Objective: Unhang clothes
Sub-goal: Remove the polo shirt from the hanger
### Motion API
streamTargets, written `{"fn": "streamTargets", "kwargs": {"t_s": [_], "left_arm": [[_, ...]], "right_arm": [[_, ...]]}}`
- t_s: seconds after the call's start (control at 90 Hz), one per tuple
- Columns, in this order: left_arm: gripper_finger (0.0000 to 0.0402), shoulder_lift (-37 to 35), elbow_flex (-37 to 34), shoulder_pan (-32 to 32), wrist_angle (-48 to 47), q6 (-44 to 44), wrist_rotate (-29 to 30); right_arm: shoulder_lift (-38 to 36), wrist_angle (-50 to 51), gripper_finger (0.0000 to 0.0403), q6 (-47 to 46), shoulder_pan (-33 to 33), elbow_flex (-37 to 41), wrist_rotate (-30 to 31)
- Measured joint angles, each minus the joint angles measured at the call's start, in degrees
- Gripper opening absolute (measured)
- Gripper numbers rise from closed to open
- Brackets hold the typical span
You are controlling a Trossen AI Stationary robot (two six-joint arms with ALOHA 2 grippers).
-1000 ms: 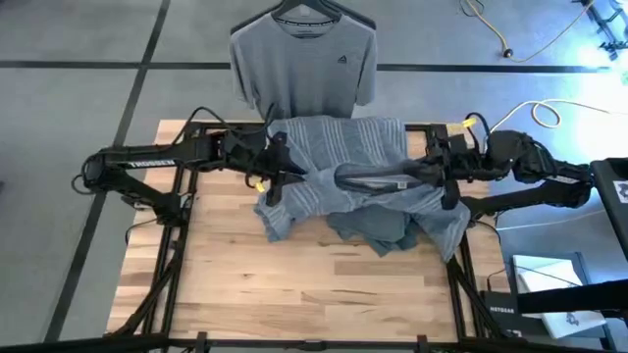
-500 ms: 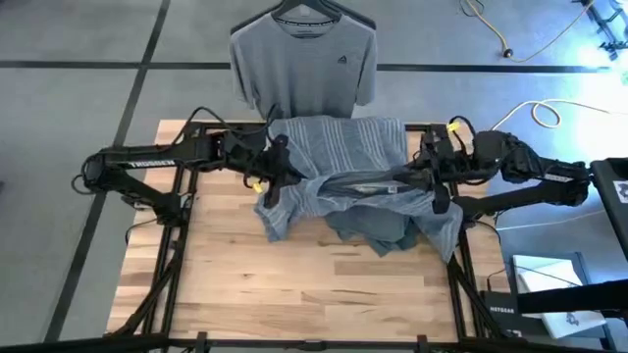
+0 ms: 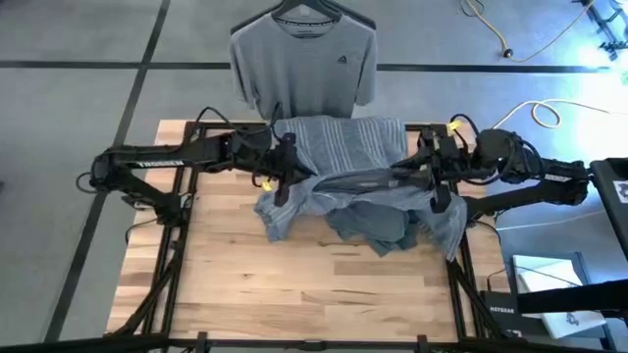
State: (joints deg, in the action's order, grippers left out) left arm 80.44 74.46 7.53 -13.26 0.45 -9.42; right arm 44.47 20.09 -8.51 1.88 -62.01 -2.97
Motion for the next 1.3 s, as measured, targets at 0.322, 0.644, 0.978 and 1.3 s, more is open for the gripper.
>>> {"fn": "streamTargets", "kwargs": {"t_s": [0.322,0.644,0.978,1.3], "left_arm": [[0.0006,1.0,-0.1,-0.2,0.1,-0.5,-0.6],[0.0006,0.1,-0.1,0.1,-3.5,1.5,-0.3],[0.0006,-1.0,0.0,1.3,-7.7,3.3,1.3],[0.0006,-1.0,0.0,4.0,-7.5,4.2,1.3]], "right_arm": [[0.4,2.5,0.0242,0.2,0.0,0.0,7.5],[0.1,18.7,0.0292,-7.5,0.0,0.0,4.5],[0.0,32.5,0.0233,-17.5,0.0,0.0,2.9],[-0.1,29.9,0.0259,-36.1,-4.5,0.1,-13.4]]}}
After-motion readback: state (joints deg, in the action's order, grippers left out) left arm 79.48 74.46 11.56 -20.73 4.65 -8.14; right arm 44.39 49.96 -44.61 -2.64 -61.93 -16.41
